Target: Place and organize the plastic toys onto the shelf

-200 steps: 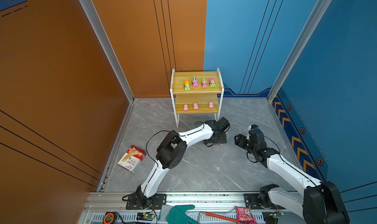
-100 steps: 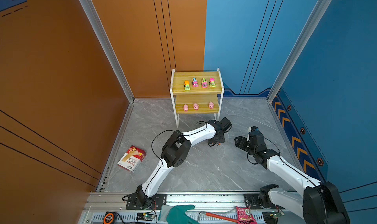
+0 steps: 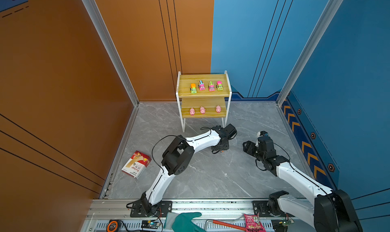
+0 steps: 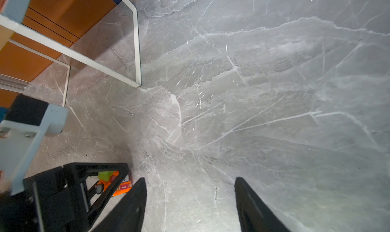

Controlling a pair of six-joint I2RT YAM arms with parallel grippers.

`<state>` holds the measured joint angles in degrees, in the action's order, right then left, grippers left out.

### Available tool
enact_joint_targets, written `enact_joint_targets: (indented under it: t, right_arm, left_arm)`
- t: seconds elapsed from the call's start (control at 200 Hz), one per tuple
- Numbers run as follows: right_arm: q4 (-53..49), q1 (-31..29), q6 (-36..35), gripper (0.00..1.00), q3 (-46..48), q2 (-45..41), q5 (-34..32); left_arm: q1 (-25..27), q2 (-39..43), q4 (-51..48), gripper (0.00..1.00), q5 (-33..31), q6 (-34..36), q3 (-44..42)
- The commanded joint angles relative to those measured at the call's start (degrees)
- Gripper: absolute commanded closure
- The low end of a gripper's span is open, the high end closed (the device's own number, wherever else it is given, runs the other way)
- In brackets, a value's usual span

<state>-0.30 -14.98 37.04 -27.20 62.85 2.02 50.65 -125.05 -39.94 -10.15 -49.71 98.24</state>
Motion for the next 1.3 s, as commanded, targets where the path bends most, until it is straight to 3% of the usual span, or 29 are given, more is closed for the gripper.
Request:
enact_joint_targets:
  t: [0.0,0.115,0.4,0.546,0.761,1.011,1.291]
  right_arm:
    - [1.97,0.01,-0.22,0.33,0.88,-1.06,0.36]
    - [2.86,-0.60,-0.45,0.33,1.09,-1.31,0.27]
    - [8.28,-4.45,-2.81,0.33,3.31,-3.34,-2.52]
    - [11.11,-7.12,-4.49,0.33,4.66,-4.07,-5.47]
    - [19.68,-11.79,-7.16,0.33,8.83,-4.27,-10.77]
    - [25.27,-17.53,-11.69,0.30,10.58,-2.79,-14.84]
    - [29.84,-21.30,-16.30,0.27,9.55,0.78,-14.86]
  left_arm:
    - [0.39,7.29,8.88,0.60,-3.08,4.37,-6.94]
    - [0.50,13.60,20.97,0.59,-3.17,8.79,-18.28]
    - [-0.42,26.83,61.71,0.53,-4.00,22.94,-48.68]
    - [-1.67,27.19,79.23,0.51,-2.02,25.40,-58.26]
    - [-4.68,21.36,101.25,0.51,3.95,24.95,-68.21]
    - [-5.30,18.59,106.99,0.48,6.34,26.25,-73.46]
    - [-6.50,22.86,108.16,0.32,4.13,27.19,-78.86]
